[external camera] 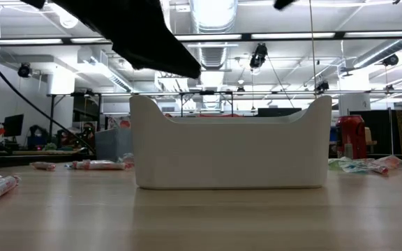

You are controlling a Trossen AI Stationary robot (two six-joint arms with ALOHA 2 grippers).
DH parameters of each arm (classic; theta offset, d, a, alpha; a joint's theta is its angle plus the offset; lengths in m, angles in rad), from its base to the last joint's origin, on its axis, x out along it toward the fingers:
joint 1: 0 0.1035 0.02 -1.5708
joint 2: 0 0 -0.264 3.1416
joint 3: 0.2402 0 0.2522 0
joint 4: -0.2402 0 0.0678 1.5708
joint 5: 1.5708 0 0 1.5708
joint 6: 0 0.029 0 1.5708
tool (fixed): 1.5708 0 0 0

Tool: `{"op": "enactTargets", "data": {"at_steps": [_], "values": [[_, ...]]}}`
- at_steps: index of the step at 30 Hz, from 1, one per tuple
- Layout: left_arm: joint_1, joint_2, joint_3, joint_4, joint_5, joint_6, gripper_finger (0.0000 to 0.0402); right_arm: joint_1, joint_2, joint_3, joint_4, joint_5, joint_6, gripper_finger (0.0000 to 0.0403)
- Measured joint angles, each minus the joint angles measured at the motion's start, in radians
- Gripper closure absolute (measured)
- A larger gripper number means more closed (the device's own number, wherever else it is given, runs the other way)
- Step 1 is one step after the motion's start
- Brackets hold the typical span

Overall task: Sort candy
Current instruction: Put the white candy into the green bin

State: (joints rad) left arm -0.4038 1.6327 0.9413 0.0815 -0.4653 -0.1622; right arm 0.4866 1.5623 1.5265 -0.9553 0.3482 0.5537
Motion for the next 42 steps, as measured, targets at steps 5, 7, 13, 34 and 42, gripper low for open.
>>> {"op": "enactTargets", "data": {"at_steps": [5, 7, 13, 34, 42], "values": [[-0.004, -0.096, -0.004, -0.1, -0.045, -0.01, 0.0304, -0.001, 0.0, -0.007, -0.162, 0.074, 0.188, 0.022], [-0.007, -0.142, -0.016, -0.124, -0.067, -0.011, 0.0306, -0.001, -0.001, -0.017, -0.203, 0.078, 0.246, 0.0222], [-0.008, -0.292, -0.051, -0.164, -0.075, -0.008, 0.031, 0.0, -0.027, -0.105, -0.219, 0.072, 0.375, 0.0241], [-0.006, -0.599, -0.183, -0.2, -0.212, 0.005, 0.0311, -0.003, -0.429, -0.755, -0.142, -0.019, 1.129, 0.0252], [-0.006, -0.596, -0.183, -0.203, -0.289, 0.049, 0.0311, -0.038, -0.415, -0.849, -0.03, -0.007, 1.198, 0.0226]]}}
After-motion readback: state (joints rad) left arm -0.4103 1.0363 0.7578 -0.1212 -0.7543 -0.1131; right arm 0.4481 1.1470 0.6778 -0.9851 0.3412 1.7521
